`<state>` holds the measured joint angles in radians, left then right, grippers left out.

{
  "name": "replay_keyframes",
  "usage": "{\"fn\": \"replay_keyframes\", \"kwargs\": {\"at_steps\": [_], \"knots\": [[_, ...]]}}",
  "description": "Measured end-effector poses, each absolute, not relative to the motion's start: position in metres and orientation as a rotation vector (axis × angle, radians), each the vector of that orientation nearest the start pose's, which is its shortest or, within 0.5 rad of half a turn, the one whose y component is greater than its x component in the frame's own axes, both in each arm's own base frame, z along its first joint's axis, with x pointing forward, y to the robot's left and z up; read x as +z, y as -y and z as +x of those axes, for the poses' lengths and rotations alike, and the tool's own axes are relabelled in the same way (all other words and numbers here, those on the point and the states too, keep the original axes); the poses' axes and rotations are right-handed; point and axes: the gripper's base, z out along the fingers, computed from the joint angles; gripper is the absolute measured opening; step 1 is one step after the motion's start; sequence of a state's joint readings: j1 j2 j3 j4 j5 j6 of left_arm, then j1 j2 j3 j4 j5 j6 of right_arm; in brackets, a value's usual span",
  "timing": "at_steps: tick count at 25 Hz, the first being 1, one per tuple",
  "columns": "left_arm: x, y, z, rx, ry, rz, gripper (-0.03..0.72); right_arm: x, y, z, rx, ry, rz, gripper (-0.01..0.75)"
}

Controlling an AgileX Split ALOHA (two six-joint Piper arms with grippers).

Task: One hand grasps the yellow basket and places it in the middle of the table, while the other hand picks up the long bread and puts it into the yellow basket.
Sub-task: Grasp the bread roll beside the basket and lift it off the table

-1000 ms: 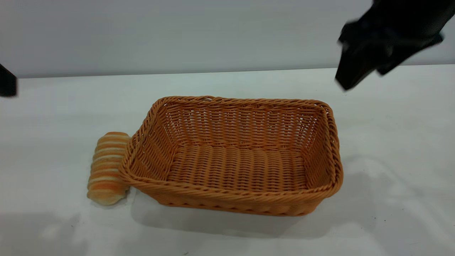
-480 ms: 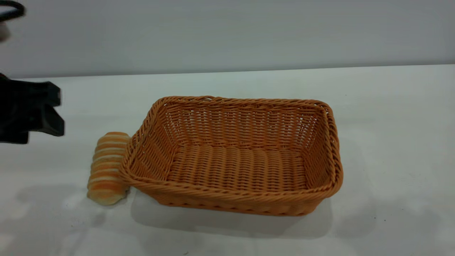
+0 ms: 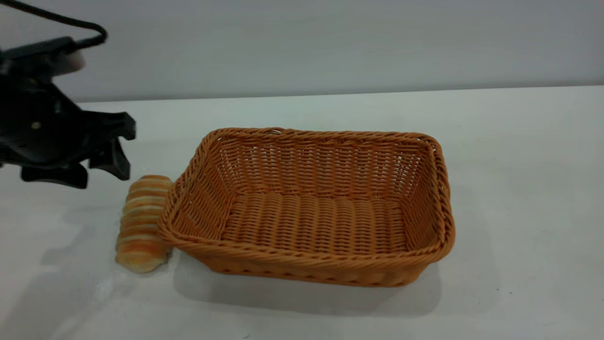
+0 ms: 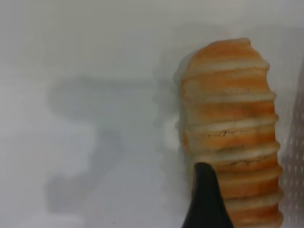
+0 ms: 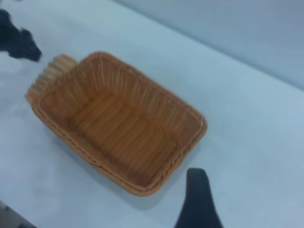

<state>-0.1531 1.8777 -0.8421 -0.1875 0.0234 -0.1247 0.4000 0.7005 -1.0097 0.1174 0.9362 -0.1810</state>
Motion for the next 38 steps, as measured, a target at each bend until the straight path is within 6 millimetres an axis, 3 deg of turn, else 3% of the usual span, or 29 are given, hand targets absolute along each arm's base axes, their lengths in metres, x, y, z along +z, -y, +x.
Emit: {"fn": "replay_keyframes", "kwargs": {"at_steps": [5, 10, 15, 18, 21, 25, 32, 35, 38], "knots": [[0.100, 0.057, 0.356, -0.192, -2.633, -0.200, 0.571, 0.392, -0.045, 0.083, 0.273, -2.036, -0.591, 0.548], [0.084, 0.061, 0.372, -0.202, -2.711, -0.218, 0.571, 0.374, -0.045, 0.083, 0.272, -2.092, -0.596, 0.548], [0.062, 0.071, 0.380, -0.203, -2.776, -0.200, 0.550, 0.371, -0.045, 0.084, 0.272, -2.101, -0.597, 0.548], [0.053, 0.077, 0.381, -0.200, -2.784, -0.180, 0.485, 0.371, -0.045, 0.084, 0.273, -2.100, -0.597, 0.547], [0.050, 0.079, 0.381, -0.196, -2.780, -0.164, 0.324, 0.371, -0.045, 0.084, 0.273, -2.095, -0.595, 0.547], [0.049, 0.078, 0.382, -0.180, -2.774, -0.128, 0.080, 0.371, -0.045, 0.084, 0.273, -2.094, -0.595, 0.547], [0.056, 0.076, 0.386, -0.153, -2.789, -0.061, 0.071, 0.372, -0.045, 0.085, 0.275, -2.079, -0.588, 0.547], [0.074, 0.076, 0.388, -0.141, -2.760, -0.027, 0.071, 0.373, -0.045, 0.085, 0.275, -2.073, -0.585, 0.547], [0.107, 0.074, 0.390, -0.148, -2.685, -0.026, 0.071, 0.373, -0.045, 0.085, 0.275, -2.072, -0.585, 0.547]]}}
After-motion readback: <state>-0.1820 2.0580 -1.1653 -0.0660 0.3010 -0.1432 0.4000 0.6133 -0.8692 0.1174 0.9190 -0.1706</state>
